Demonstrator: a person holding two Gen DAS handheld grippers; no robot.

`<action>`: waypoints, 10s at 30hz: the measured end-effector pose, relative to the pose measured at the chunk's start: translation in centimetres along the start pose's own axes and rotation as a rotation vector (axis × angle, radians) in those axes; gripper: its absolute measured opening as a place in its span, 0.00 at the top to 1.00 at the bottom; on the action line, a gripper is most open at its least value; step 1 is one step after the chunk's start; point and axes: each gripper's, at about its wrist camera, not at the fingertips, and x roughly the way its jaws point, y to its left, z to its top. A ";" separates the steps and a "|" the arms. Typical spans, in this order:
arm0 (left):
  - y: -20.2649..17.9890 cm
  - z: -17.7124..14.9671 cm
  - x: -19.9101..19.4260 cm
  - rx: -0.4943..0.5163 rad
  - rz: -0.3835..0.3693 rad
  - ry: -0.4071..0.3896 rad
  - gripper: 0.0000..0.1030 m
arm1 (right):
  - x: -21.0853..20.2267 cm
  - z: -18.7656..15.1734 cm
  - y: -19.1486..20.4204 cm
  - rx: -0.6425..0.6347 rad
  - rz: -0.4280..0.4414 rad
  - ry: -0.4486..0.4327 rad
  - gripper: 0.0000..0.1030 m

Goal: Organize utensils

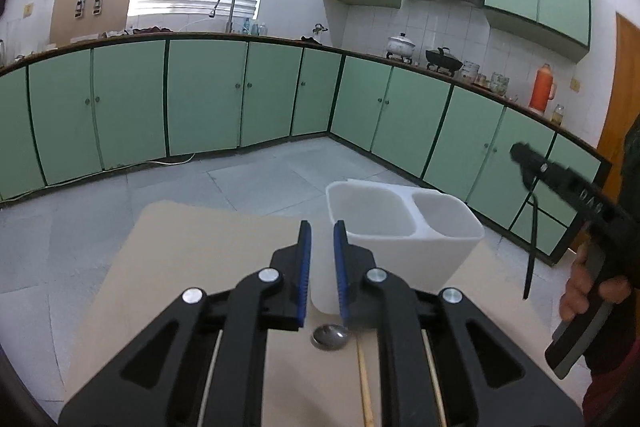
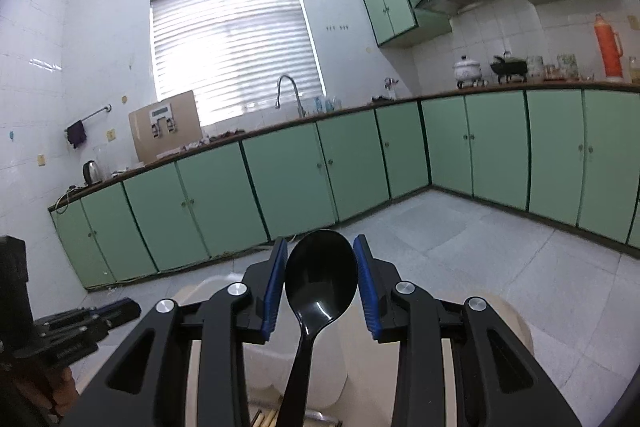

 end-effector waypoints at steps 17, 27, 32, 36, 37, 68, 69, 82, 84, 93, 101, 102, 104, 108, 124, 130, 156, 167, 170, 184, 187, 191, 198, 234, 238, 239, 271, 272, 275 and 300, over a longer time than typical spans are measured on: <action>1.4 2.0 2.7 0.039 0.038 -0.010 0.75 | 7.2 0.5 1.5 -0.085 -0.087 -0.051 0.67; 1.4 2.6 3.6 0.037 0.056 -0.024 0.72 | 5.6 -2.6 0.5 -0.001 -0.049 0.018 0.63; 1.2 2.6 3.0 0.043 0.059 -0.028 0.61 | 3.9 -2.9 0.4 0.010 -0.053 0.040 0.57; 1.3 1.3 2.3 0.055 0.057 0.009 0.46 | 1.3 -3.8 0.4 0.001 -0.071 0.087 0.45; 1.4 0.7 2.2 0.056 0.058 0.028 0.42 | 0.6 -4.2 0.4 0.000 -0.077 0.101 0.42; 2.0 -7.0 9.4 -0.151 -0.065 0.423 0.81 | -5.0 -12.2 -1.2 0.078 -0.162 0.330 0.40; 2.0 -7.1 9.4 -0.155 -0.063 0.424 0.86 | -5.1 -12.2 -1.2 0.079 -0.162 0.329 0.40; 2.5 -7.2 6.9 -0.204 -0.081 0.356 0.98 | -5.2 -11.9 -1.4 0.075 -0.172 0.327 0.40; 2.9 -6.9 5.9 -0.209 -0.088 0.343 0.99 | -5.2 -11.9 -1.3 0.071 -0.175 0.327 0.40; 5.5 -6.5 0.6 -0.211 -0.085 0.294 0.99 | -5.3 -12.0 -1.0 0.059 -0.169 0.330 0.40; 7.1 -5.9 -2.9 -0.160 -0.132 0.276 0.99 | -5.6 -11.9 0.3 0.016 -0.159 0.338 0.40; 7.3 -5.7 -3.3 -0.152 -0.142 0.273 0.99 | -5.7 -11.9 0.4 0.015 -0.159 0.338 0.40; 7.4 -5.2 -4.1 -0.131 -0.192 0.272 0.99 | -5.8 -11.8 0.6 0.016 -0.159 0.339 0.40; 7.1 -5.1 -3.2 -0.054 -0.246 0.336 0.99 | -5.6 -11.8 1.2 0.006 -0.149 0.344 0.40; 3.2 -9.5 1.6 -0.170 -0.162 0.504 0.67 | -5.8 -12.4 1.9 -0.031 -0.133 0.359 0.40; 1.0 -9.1 3.6 -0.164 -0.137 0.486 0.59 | -5.9 -12.9 1.3 -0.012 -0.137 0.371 0.40; 2.6 -10.6 -0.8 -0.150 -0.050 0.560 0.38 | -6.2 -13.2 1.0 0.005 -0.148 0.372 0.40; 1.4 -12.2 -0.5 -0.208 -0.043 0.613 0.80 | -6.3 -13.2 1.2 0.002 -0.140 0.372 0.40; 1.7 -12.3 -0.4 -0.199 -0.055 0.621 0.91 | -6.5 -13.1 1.2 0.003 -0.139 0.369 0.40; 2.6 -9.4 1.3 -0.051 -0.026 0.586 0.51 | -6.6 -13.1 1.1 0.002 -0.147 0.371 0.40; 2.2 -8.7 3.1 -0.020 0.024 0.574 0.51 | -6.6 -13.1 1.1 0.001 -0.148 0.372 0.40; 1.8 -8.6 4.8 -0.005 0.065 0.583 0.52 | -6.4 -13.1 1.1 0.003 -0.147 0.374 0.40; 1.3 -8.8 5.5 0.015 0.089 0.569 0.67 | -6.3 -13.1 1.1 0.003 -0.146 0.379 0.40; -0.9 0.3 -8.4 -0.010 -0.085 -0.162 0.74 | -6.2 -11.0 2.0 -0.041 -0.168 0.351 0.40; -2.6 3.6 -7.4 -0.008 -0.105 -0.253 0.74 | -6.1 -10.5 2.0 -0.043 -0.165 0.333 0.40; -3.0 4.4 -7.2 -0.008 -0.108 -0.275 0.74 | -6.2 -10.4 1.9 -0.041 -0.165 0.331 0.40; -5.9 7.2 0.8 0.066 -0.125 -0.383 0.74 | 1.2 -0.2 2.3 -0.083 -0.153 0.115 0.40; -5.9 7.1 0.9 0.072 -0.120 -0.380 0.74 | 1.4 -0.1 2.3 -0.083 -0.154 0.115 0.40; -5.8 6.5 2.0 0.084 -0.098 -0.358 0.74 | 1.8 -0.2 2.1 -0.087 -0.152 0.121 0.40; -3.0 0.5 -1.5 0.070 0.008 -0.146 0.19 | -1.5 -3.6 2.8 -0.071 -0.153 0.201 0.32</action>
